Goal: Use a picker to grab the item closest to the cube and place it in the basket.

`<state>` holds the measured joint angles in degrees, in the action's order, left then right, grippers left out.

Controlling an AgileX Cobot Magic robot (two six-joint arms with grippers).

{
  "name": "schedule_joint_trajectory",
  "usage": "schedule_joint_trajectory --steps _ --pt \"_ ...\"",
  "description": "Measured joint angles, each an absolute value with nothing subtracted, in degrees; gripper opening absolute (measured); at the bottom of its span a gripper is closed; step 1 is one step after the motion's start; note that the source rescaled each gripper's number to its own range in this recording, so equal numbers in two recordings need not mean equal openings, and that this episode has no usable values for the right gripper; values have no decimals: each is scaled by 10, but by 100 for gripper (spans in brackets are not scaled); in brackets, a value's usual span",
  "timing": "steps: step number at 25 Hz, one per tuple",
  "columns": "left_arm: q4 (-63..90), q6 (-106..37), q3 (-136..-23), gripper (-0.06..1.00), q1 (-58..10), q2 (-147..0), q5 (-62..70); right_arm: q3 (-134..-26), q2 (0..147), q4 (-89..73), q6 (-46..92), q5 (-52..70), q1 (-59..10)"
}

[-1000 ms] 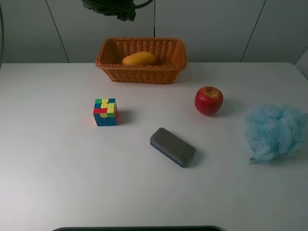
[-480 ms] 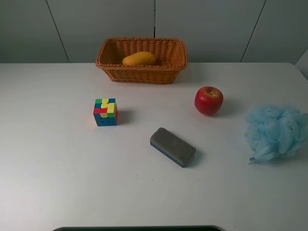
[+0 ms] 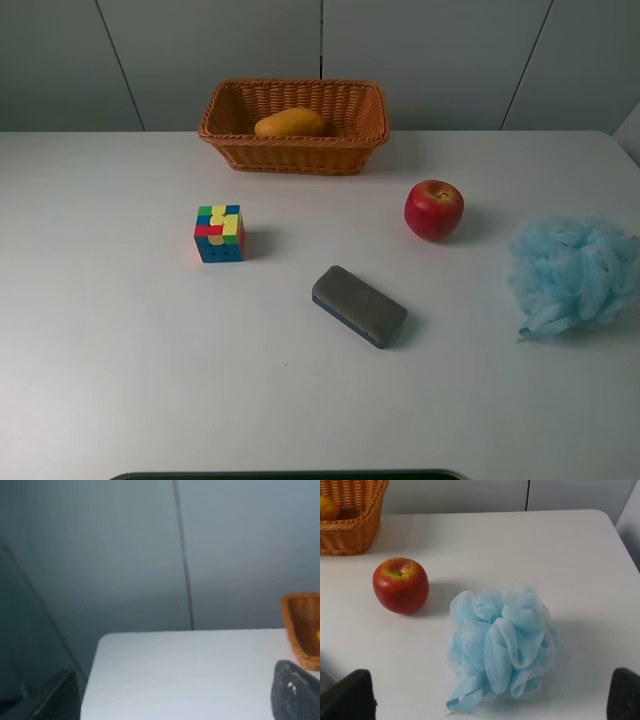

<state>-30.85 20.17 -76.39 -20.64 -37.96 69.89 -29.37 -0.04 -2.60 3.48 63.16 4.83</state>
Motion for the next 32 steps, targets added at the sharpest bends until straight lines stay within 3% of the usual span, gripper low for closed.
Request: schedule_joint_trajectory --steps 6,10,16,24,32 --pt "-245 181 -638 99 -78 -214 703 -294 0 -26 35 632 48" --pt "-187 178 -564 99 -38 -125 704 -294 0 -26 35 632 48" --pt "-146 178 -436 99 -30 -5 694 -294 0 -26 35 632 48" --pt "-94 177 -309 99 -30 -1 653 -294 0 -26 35 632 48" --pt "-81 166 -297 99 -30 0 637 -294 0 -26 35 632 48"
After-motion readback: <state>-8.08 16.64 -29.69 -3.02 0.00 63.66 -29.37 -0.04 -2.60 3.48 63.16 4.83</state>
